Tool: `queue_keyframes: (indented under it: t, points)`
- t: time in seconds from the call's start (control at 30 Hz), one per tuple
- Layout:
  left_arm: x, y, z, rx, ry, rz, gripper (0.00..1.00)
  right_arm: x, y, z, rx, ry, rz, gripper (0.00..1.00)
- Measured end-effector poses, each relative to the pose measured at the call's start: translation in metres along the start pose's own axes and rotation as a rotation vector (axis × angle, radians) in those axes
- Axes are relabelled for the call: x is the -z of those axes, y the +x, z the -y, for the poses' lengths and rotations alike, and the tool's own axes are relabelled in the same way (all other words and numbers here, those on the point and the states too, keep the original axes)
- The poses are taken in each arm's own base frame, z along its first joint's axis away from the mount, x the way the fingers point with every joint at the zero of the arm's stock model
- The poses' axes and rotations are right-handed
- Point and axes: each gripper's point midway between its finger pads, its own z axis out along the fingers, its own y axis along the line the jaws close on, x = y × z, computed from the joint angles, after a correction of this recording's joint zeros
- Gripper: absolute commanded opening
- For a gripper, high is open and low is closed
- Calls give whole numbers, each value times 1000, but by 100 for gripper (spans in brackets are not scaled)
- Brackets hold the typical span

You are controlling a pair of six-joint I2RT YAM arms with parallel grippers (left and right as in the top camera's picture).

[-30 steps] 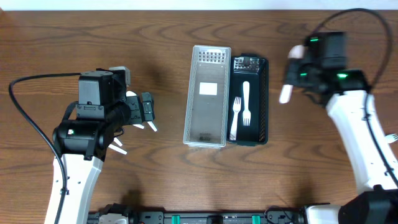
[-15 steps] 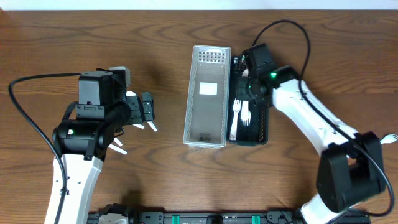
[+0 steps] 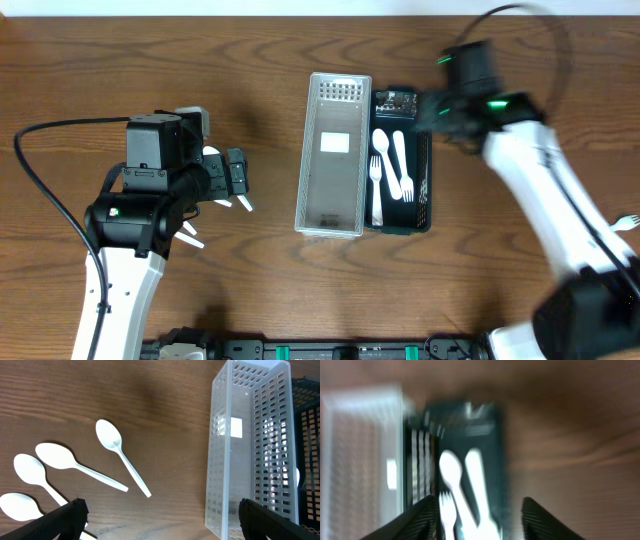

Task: Pack container
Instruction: 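Place the spoon into the black tray with the right gripper, then reach the right gripper to the last white fork and grasp it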

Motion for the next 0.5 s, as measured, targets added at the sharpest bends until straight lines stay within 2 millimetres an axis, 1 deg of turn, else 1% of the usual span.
queue_keyframes:
  t: [0.03, 0.07, 0.1, 0.13, 0.2, 0.23, 0.27, 0.3, 0.33, 0.4, 0.43, 0.5]
  points:
    - [0, 0, 0, 0, 0, 0, 98, 16, -15, 15, -42, 10, 45, 68]
    - [0, 0, 0, 0, 0, 0, 98, 29, -25, 29, -81, 26, 75, 73]
    - [0, 0, 0, 0, 0, -1, 98, 44, -34, 50, -139, 50, 106, 76]
    - [0, 0, 0, 0, 0, -1, 98, 56, -40, 76, -199, 88, 124, 77]
    - [0, 0, 0, 0, 0, -2, 98, 68, -43, 118, -307, 156, 137, 79]
    - [-1, 0, 0, 0, 0, -2, 98, 72, -42, 141, -368, 190, 133, 82]
    - [-1, 0, 0, 0, 0, -2, 98, 73, -41, 158, -408, 216, 129, 84]
    - [-1, 0, 0, 0, 0, -2, 98, 74, -39, 182, -474, 241, 120, 86]
    - [-1, 0, 0, 0, 0, -2, 98, 74, -37, 201, -526, 260, 115, 88]
    - [-1, 0, 0, 0, -1, -2, 98, 73, -33, 237, -617, 290, 105, 93]
    - [-1, 0, 0, 0, 0, -2, 98, 72, -28, 259, -668, 310, 95, 94]
    - [-1, 0, 0, 0, 0, -2, 98, 69, -19, 292, -741, 343, 75, 98]
